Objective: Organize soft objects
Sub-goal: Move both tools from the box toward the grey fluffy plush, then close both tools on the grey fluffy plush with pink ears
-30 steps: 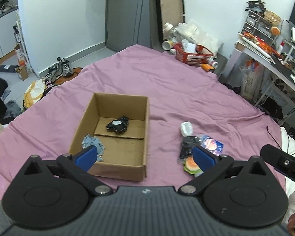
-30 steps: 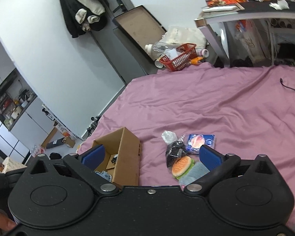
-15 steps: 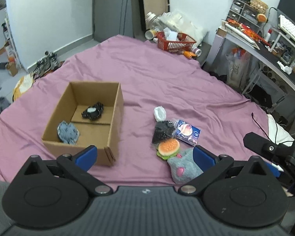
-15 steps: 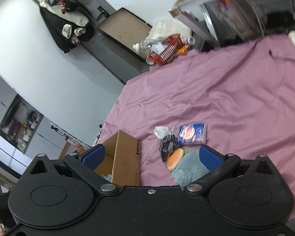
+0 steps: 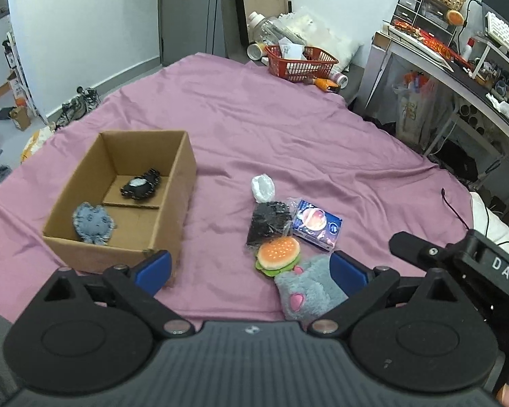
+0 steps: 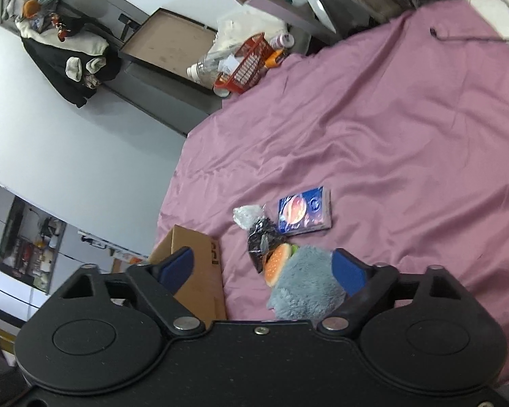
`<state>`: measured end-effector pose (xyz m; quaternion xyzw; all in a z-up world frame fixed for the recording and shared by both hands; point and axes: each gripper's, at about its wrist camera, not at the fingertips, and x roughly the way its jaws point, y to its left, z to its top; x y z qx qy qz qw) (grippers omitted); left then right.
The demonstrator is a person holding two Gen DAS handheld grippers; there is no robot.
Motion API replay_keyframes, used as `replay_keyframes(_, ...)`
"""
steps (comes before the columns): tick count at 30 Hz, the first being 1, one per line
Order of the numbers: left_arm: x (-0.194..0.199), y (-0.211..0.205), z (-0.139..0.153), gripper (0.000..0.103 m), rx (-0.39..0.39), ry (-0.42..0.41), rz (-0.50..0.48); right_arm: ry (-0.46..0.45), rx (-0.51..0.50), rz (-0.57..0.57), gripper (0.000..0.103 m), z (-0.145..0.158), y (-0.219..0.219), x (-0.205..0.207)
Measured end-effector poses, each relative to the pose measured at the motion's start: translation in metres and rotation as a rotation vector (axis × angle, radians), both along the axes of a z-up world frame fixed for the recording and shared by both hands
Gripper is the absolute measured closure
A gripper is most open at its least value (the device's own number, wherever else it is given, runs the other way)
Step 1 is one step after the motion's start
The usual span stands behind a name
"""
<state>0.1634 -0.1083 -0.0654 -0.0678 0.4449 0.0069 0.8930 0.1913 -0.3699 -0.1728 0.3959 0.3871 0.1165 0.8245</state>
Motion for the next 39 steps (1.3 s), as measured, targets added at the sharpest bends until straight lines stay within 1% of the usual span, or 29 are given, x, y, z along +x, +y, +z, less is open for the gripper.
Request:
replay_keyframes(3, 0.007, -0.002, -0.011, 0.004, -0.012, 0.012, 0.001, 0.033, 0.029, 0.022, 0.021, -0.01, 0.004, 0.008)
replay_keyframes(4, 0.009, -0.002, -0.015, 0.005, -0.015, 0.015, 0.003, 0.045, 0.039, 0.024, 0.025, -0.012, 0.004, 0.011)
replay_keyframes(5, 0.011, -0.002, -0.019, 0.007, -0.02, 0.02, 0.007, 0.058, 0.047, 0.023, 0.029, -0.015, 0.005, 0.014)
replay_keyframes(7, 0.017, -0.001, -0.027, 0.012, -0.036, 0.036, 0.014, 0.072, 0.042, 0.018, 0.033, -0.018, 0.007, 0.019)
replay_keyframes(9, 0.021, 0.001, -0.034, 0.018, -0.052, 0.052, 0.023, 0.09, 0.029, 0.016, 0.035, -0.022, 0.009, 0.025)
replay_keyframes(10, 0.024, 0.002, -0.037, 0.019, -0.059, 0.058, 0.028, 0.099, 0.027, 0.012, 0.035, -0.024, 0.01, 0.027)
replay_keyframes(12, 0.028, 0.004, -0.042, 0.026, -0.073, 0.062, 0.031, 0.122, 0.025, -0.002, 0.035, -0.029, 0.012, 0.031)
replay_keyframes(15, 0.035, 0.003, -0.049, 0.033, -0.088, 0.073, 0.026, 0.142, 0.029, -0.007, 0.035, -0.035, 0.015, 0.038)
replay_keyframes(24, 0.05, 0.009, -0.067, 0.034, -0.089, 0.114, 0.056, 0.245, -0.029, 0.003, 0.035, -0.055, 0.026, 0.051)
replay_keyframes(27, 0.052, 0.011, -0.072, 0.034, -0.094, 0.127, 0.071, 0.258, -0.064, -0.002, 0.035, -0.056, 0.027, 0.049)
replay_keyframes(31, 0.052, 0.009, -0.075, 0.034, -0.105, 0.131, 0.076, 0.286, -0.079, -0.007, 0.035, -0.062, 0.027, 0.048)
replay_keyframes(33, 0.051, 0.006, -0.076, 0.034, -0.103, 0.133, 0.077, 0.311, -0.091, -0.023, 0.042, -0.066, 0.024, 0.046)
replay_keyframes(34, 0.051, 0.005, -0.077, 0.034, -0.105, 0.136, 0.079, 0.325, -0.09, -0.034, 0.05, -0.069, 0.021, 0.045)
replay_keyframes(36, 0.051, 0.001, -0.079, 0.034, -0.103, 0.145, 0.08, 0.349, -0.084, -0.06, 0.06, -0.073, 0.015, 0.041)
replay_keyframes(39, 0.051, -0.006, -0.081, 0.034, -0.112, 0.158, 0.071, 0.37, -0.044, -0.086, 0.061, -0.079, 0.008, 0.035)
